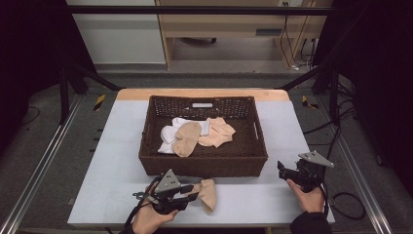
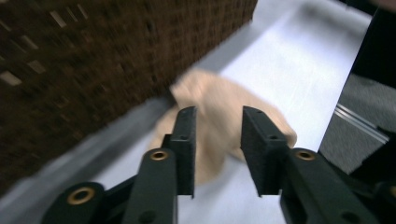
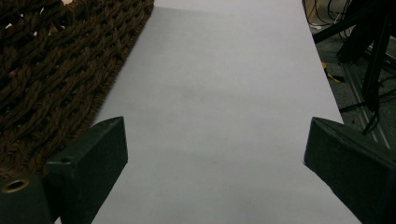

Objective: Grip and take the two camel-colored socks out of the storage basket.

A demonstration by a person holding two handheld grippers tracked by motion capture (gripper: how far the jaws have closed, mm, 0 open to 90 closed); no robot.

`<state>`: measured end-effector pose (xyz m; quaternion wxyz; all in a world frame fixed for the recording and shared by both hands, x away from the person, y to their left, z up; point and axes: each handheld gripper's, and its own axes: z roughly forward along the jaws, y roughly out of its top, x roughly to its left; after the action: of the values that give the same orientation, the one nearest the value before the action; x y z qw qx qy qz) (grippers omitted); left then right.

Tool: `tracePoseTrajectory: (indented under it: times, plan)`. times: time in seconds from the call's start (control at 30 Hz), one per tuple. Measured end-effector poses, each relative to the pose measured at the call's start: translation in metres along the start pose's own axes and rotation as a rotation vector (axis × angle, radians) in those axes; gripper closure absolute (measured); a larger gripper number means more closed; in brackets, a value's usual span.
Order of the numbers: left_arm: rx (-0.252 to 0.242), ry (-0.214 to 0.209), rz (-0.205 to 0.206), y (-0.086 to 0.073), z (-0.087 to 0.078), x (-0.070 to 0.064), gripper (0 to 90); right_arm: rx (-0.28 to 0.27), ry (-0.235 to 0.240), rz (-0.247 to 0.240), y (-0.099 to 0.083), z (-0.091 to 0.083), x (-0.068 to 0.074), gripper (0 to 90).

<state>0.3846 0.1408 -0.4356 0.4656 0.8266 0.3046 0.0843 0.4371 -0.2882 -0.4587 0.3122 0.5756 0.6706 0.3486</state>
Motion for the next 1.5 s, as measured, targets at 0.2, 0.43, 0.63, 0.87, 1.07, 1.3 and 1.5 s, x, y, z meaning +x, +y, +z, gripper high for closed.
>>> tracePoseTrajectory:
  times: [0.2, 0.43, 0.63, 0.87, 1.07, 1.3, 1.5]
  plan:
    - [-0.084, 0.026, 0.001, 0.014, -0.02, 0.0, 57.3, -0.017, -0.002, 0.004, 0.0, -0.003, -0.001, 6.4]
    - [-0.176, 0.11, -0.008, 0.042, -0.041, 0.015, 52.1, -0.016, -0.003, 0.01, 0.001, -0.002, -0.003, 6.3]
    - [-0.228, 0.135, -0.049, 0.069, -0.053, 0.034, 45.6, -0.021, -0.008, 0.006, 0.001, -0.002, -0.003, 6.3]
    - [-0.261, 0.22, -0.056, 0.099, -0.057, 0.054, 41.4, -0.025, -0.009, 0.005, 0.001, -0.003, -0.003, 6.3]
    - [-0.264, 0.273, -0.079, 0.123, -0.044, 0.073, 38.9, -0.029, -0.01, 0.005, 0.002, -0.003, -0.004, 6.3]
    - [-0.24, 0.312, -0.093, 0.138, -0.022, 0.088, 39.3, -0.023, -0.012, 0.009, 0.003, -0.001, -0.004, 6.3]
    - [-0.203, 0.376, -0.059, 0.148, 0.007, 0.108, 41.8, -0.028, -0.011, -0.001, 0.003, -0.001, -0.003, 6.4]
